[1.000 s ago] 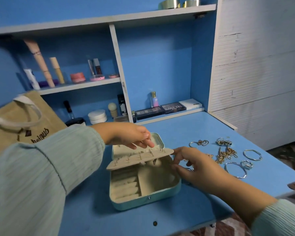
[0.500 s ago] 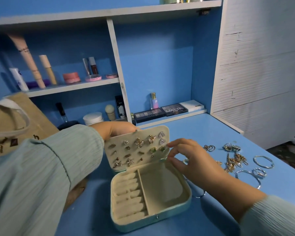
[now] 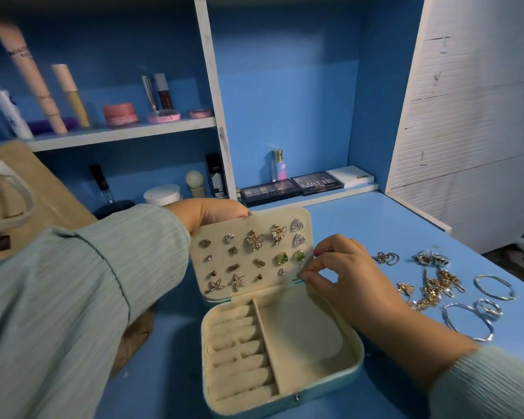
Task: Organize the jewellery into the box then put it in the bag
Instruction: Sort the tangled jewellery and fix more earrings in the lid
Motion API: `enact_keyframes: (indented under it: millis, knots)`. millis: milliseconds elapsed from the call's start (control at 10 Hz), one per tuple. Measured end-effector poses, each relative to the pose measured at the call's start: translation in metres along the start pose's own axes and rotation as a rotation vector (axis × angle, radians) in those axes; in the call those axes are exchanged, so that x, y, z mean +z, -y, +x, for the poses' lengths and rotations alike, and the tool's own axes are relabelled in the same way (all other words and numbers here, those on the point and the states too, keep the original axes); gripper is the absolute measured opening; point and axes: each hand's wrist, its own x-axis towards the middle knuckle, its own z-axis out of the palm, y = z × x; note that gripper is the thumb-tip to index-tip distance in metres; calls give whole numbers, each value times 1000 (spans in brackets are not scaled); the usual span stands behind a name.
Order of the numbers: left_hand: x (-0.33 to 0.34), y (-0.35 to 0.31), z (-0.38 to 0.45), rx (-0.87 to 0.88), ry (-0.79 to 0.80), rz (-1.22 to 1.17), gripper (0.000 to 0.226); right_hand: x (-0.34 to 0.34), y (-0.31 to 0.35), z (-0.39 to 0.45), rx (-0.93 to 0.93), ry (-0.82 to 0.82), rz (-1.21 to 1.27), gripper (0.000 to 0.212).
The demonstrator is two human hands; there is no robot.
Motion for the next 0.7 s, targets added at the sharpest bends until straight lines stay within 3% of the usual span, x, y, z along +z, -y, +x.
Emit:
enact_keyframes:
  millis: [200,300,400,600,700]
  knots:
    - [-2,10,16,26,-35,-57,62,0,0,0,34,-6,23,13]
    - [-3,12,20,28,-50,-39,79,0,0,1,32,5,20,14]
    - [-2,9,15,23,-60,-8,78,0,1,1,32,18,25,14]
    - [4,-2,-2,53,-8,23,47,3,2,4,77,-18,54,14]
    - [10,-20,-36,178,117,208,30,5,3,6,128,-45,76,16]
